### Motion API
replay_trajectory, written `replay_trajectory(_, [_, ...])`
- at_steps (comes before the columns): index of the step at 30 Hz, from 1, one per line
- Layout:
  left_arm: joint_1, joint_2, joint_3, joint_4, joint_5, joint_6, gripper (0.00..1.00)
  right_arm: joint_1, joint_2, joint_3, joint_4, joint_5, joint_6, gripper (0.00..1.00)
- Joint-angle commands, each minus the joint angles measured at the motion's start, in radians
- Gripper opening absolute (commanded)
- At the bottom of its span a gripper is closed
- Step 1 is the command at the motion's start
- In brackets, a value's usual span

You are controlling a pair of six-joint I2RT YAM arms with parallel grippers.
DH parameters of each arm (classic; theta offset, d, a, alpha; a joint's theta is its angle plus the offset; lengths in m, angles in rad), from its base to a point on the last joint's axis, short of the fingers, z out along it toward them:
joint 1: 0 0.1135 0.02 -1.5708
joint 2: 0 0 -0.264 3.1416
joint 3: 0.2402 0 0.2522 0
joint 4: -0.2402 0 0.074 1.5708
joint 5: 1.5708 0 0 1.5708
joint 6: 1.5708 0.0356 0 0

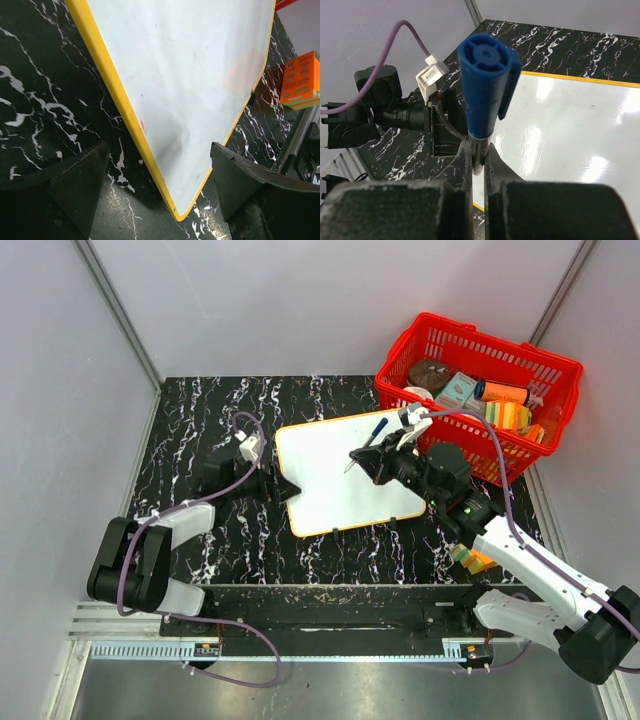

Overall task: Write a sentence on the whiteboard
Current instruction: Adjust the whiteboard on the whiteboard stand.

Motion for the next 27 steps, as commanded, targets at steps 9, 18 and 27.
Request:
replay_trajectory(9, [0.098,0.020,0.129,0.087,0.065,-0.015,0.87,-0.006,-0.007,0.021,0.035,0.006,-0.028,0.00])
replay_trajectory(18, [0.157,0.128,0.187,0.226,0.183,-0.062,0.87,-0.005,-0.004,0.013,0.027,0.000,-0.027,0.00])
replay_trajectory(27, [0.196,0.309,0.213,0.619,0.339,-0.286,0.82,-0.005,0.007,0.019,0.018,-0.003,-0.019,0.00])
